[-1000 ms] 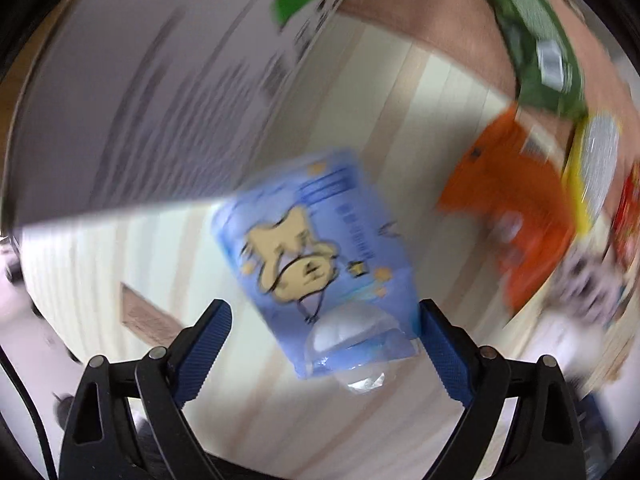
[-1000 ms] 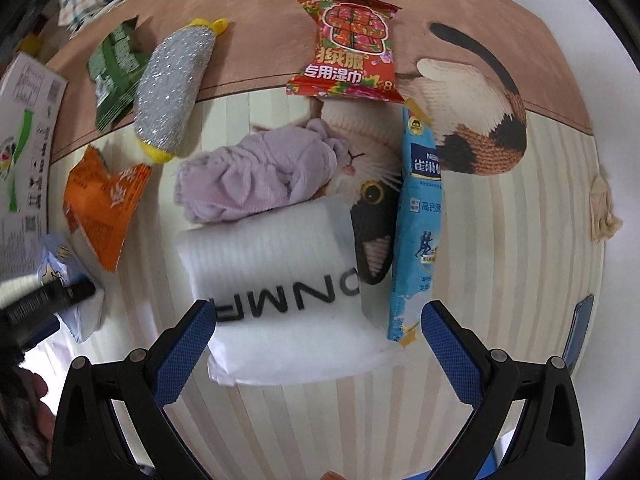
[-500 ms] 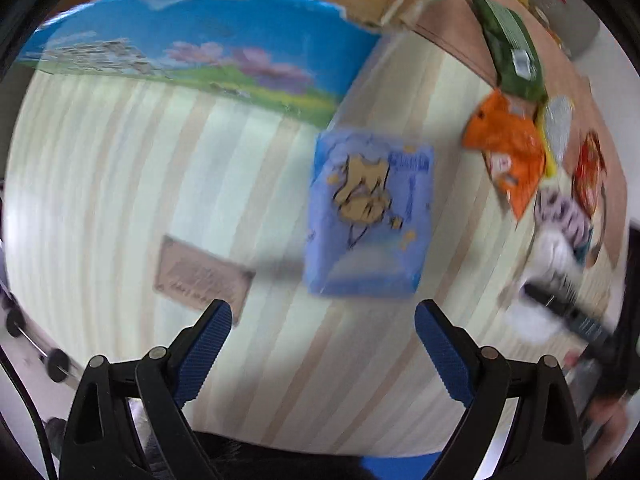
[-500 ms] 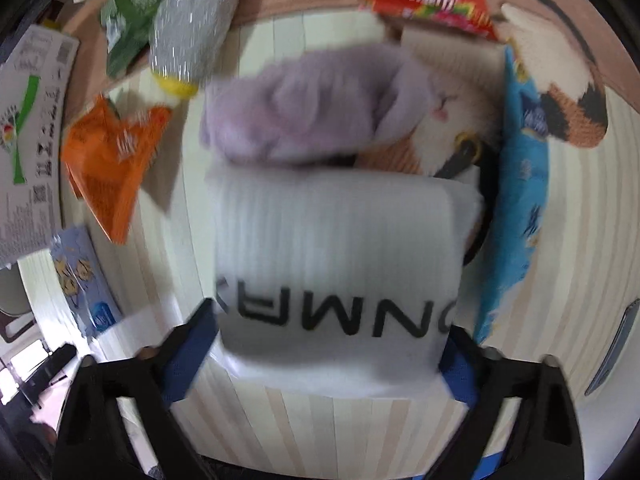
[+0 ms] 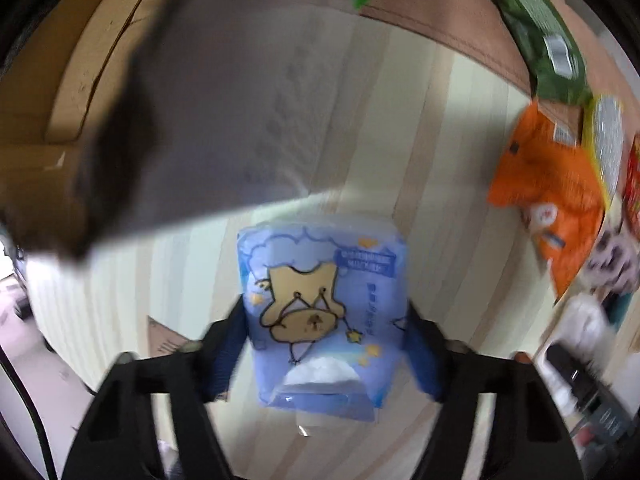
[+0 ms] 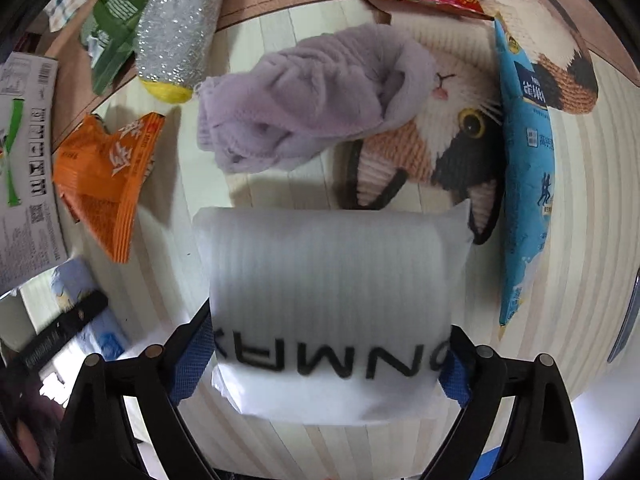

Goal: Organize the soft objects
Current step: 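Carry both packs into the box and open both tools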

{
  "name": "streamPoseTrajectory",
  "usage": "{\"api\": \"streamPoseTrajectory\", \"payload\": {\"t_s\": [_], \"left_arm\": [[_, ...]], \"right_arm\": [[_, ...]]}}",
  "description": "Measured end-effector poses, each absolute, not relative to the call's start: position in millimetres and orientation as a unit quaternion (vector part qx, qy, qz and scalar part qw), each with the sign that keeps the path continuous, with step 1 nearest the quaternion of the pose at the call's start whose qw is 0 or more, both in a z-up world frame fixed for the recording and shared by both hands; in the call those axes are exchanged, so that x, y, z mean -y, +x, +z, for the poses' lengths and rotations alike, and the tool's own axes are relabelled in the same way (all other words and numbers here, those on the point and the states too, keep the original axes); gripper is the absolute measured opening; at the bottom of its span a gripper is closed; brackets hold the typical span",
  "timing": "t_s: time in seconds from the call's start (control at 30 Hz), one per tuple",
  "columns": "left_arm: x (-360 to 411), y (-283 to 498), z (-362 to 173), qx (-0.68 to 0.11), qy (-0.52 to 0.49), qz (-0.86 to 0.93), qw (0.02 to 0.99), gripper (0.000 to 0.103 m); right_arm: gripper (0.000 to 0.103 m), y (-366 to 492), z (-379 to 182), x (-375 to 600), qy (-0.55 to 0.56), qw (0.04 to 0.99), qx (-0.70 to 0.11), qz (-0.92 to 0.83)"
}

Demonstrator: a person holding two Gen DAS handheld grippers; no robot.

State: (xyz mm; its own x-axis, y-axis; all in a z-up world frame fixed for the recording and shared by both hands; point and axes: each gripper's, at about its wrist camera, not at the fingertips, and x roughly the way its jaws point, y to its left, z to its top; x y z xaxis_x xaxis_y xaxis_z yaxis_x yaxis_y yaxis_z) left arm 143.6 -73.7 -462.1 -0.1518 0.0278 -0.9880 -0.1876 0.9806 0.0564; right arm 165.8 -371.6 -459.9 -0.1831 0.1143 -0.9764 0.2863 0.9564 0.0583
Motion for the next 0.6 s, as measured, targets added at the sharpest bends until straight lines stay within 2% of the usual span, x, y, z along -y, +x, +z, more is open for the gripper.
{"api": "streamPoseTrajectory", "payload": {"t_s": [0.07, 0.2, 0.3, 0.43, 0.6], "left_arm": [[76.6, 136.5, -460.1, -0.753, -0.039, 0.073, 0.652, 0.054], [86.7, 106.4, -459.9, -0.742, -0.017, 0.060, 0.667, 0.046], [92.4, 86.1, -454.2, -0.736, 0.003, 0.050, 0.675, 0.040], [89.1, 74.9, -439.5, -0.730, 0.006, 0.032, 0.683, 0.039], [60.4, 57.6, -384.0, -0.695, -0.025, 0.000, 0.718, 0.039]], "right_arm": [[0.094, 170.9, -459.4, 369.3, 0.127, 0.627, -0.765, -0.075], [0.081, 154.3, -475.5, 346.4, 0.117, 0.640, -0.755, -0.080], [0.076, 138.2, -469.7, 341.9, 0.117, 0.645, -0.752, -0.072], [0.074, 118.4, -449.3, 324.3, 0.126, 0.655, -0.743, -0.047], [0.074, 105.0, -403.5, 285.5, 0.133, 0.679, -0.722, 0.008]]}}
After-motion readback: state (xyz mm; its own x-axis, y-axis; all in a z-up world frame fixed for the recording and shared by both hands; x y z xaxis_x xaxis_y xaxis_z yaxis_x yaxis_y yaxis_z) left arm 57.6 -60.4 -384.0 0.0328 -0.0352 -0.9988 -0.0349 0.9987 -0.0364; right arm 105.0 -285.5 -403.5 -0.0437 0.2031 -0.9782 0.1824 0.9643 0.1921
